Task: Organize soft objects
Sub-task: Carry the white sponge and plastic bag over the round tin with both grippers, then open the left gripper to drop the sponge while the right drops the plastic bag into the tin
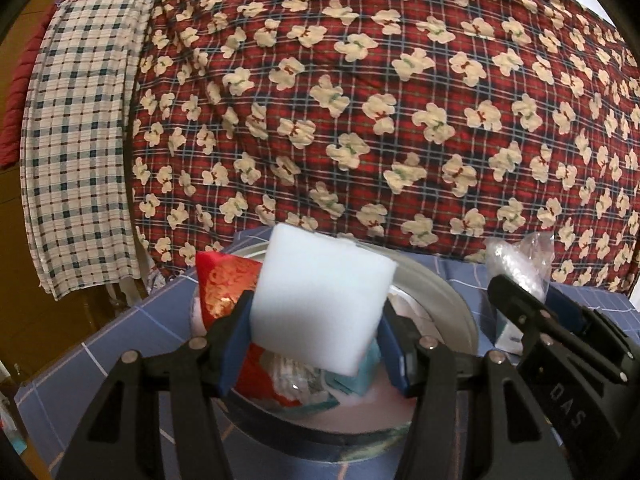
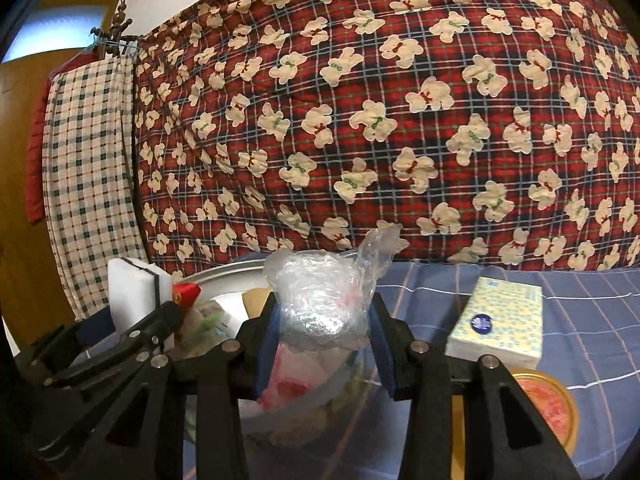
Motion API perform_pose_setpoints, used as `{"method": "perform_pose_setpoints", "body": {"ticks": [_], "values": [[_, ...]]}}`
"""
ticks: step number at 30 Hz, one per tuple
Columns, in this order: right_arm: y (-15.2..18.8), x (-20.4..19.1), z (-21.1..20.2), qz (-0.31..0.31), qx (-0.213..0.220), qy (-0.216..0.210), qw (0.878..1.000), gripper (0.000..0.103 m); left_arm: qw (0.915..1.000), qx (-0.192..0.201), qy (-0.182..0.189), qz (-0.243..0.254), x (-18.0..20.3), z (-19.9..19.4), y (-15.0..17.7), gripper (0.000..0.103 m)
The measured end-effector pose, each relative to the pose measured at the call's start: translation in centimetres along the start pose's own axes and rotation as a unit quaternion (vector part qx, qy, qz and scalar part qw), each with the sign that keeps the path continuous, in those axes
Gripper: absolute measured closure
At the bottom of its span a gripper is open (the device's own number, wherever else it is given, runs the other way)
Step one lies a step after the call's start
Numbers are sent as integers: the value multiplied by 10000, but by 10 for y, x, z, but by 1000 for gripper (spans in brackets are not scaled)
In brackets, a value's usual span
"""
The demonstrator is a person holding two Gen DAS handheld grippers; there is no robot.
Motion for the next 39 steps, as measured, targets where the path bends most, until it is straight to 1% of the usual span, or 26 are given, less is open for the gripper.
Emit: {"method": "perform_pose_setpoints", "body": {"ticks": [5,12,16,20,28,31,36,39], "values": [[-1,-9,12,66,11,-48,10000,58,9999,8,-123,1,-12,8,-4,46],[-4,-18,32,88,31,-45,9999,58,9993,-21,-338,147,-25,23,-10,46],[-5,-24,44,1,52,-23,10000,58,9990,-60,-416,143,-32,32,-12,46],[-6,-26,51,-46,80,12,10000,58,9985,-46,-489,244,-35,40,-16,46],[1,-20,71,4,-80,146,9999,58,9967,-122,-742,305,-47,58,-17,46],[5,-19,78,-37,-167,191,9997,58,9962,-165,-780,340,-48,63,-14,46],[18,-17,88,-118,-445,197,9987,58,9955,-242,-841,355,-51,68,-9,46],[17,-16,88,-111,-412,206,9989,58,9955,-281,-831,370,-49,73,-7,46]]}}
Point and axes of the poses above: each gripper's, at about its wrist camera, not at the fingertips, and z roughly the way its jaws point, x to its right, y to its underside, the point moved 10 cm from there along z, roughly the way its jaws point, and after that the axes turned 12 degrees about x, right-handed, at the moved point
